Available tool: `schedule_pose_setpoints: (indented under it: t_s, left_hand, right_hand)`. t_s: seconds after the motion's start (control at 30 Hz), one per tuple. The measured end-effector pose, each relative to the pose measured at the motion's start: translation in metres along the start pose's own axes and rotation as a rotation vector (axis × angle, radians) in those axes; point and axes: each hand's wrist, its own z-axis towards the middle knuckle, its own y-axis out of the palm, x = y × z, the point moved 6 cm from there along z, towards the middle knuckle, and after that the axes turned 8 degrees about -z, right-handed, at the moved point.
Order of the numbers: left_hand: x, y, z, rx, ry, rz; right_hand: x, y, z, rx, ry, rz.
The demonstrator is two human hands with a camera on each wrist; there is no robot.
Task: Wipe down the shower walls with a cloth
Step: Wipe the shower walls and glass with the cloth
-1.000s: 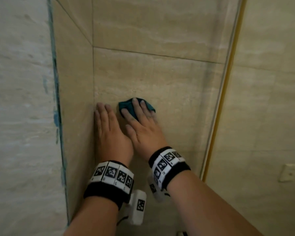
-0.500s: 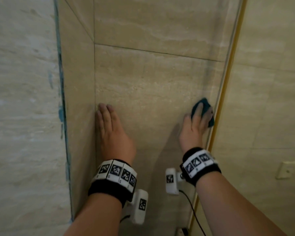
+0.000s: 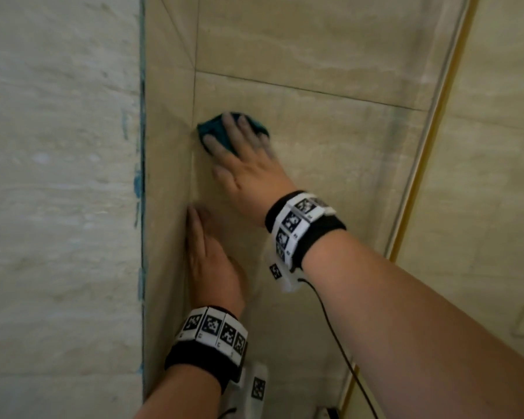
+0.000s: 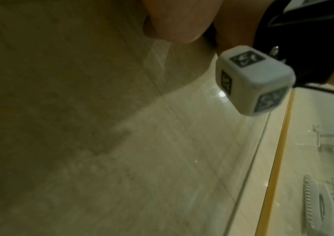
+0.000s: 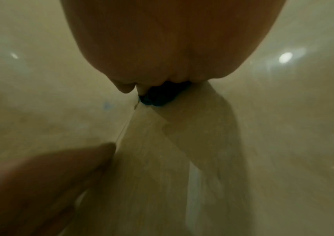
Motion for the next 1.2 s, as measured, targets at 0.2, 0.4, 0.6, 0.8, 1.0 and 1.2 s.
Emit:
schedule_pose_setpoints:
  t_s: [0.2,0.4,0.6,0.8,1.0,1.2]
  left_hand:
    - [-0.007,-0.005,-0.017,-0.048,-0.042,-0.015]
    - [-0.004,0.001,-0.015,-0.133,-0.020,0.050]
    - [-0.008,0.009,-0.015,-0.160,-0.004,0.114]
    - [-0.008,0.007,-0.018,-0.164,0.011,0.088]
    - [-0.006,0.011,-0.017,-0.169,-0.019,0.123]
    - [0.000,0.008,-0.015,-0.146,-0.006,0.089]
  right_hand:
    - [0.004,0.060,-0.085,-0.046,-0.035,-0.072]
    - [0.100,0.084,-0.205,0.156,0.674,0.117]
    - [0.033,0.114,-0.169,0.011,0.359,-0.084]
    - [0.030,0.114,-0.182,0.055,0.252,-0.057]
    - [0.101,0.095,-0.210,0.228,0.791,0.161]
    - [0.149,0.025,-0.126,0.324,0.745,-0.080]
